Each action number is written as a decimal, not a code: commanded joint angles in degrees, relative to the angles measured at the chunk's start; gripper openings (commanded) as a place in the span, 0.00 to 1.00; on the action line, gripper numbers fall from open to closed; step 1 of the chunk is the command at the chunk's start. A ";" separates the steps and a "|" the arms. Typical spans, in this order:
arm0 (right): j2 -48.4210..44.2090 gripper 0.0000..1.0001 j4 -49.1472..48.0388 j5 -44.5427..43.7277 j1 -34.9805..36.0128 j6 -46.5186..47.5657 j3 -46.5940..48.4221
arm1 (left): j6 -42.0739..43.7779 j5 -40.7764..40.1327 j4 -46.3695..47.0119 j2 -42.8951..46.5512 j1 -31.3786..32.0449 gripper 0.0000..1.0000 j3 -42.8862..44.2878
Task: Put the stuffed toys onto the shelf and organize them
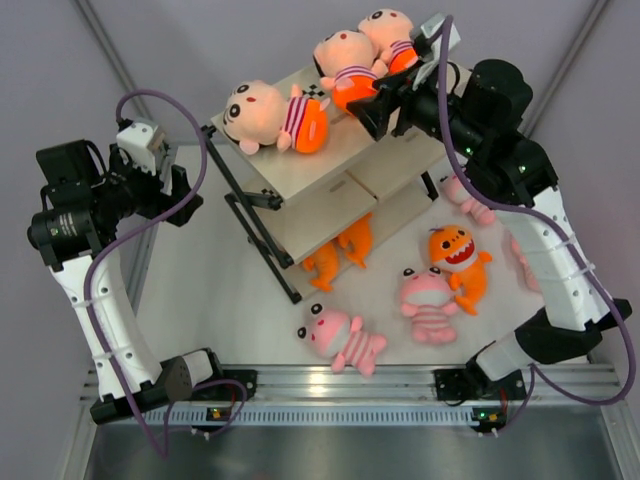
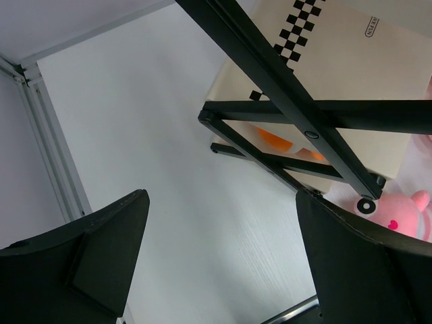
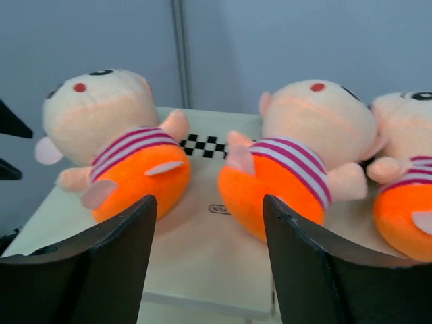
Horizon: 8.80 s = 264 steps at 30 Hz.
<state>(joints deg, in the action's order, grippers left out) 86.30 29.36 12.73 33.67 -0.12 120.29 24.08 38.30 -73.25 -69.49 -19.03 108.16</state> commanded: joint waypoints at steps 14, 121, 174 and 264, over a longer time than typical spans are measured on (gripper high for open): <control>11.61 0.58 -2.03 5.55 7.55 -1.27 11.11 | 0.97 0.81 2.41 0.85 0.13 0.96 -0.49; -45.69 0.00 -6.18 -10.44 -53.89 -31.09 -94.55 | 5.19 -13.95 4.61 1.29 0.13 0.95 -23.86; 3.17 0.03 -59.07 -5.78 -17.67 -40.83 -74.59 | 5.37 -15.45 5.40 0.76 0.13 0.96 -24.13; 0.10 0.48 -0.01 -10.62 -8.80 -22.38 -28.79 | 8.18 -18.97 5.14 2.87 0.13 0.96 -22.99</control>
<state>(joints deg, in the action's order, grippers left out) 87.37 31.16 3.53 25.06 -20.88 92.60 31.62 19.57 -69.47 -68.03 -19.03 83.59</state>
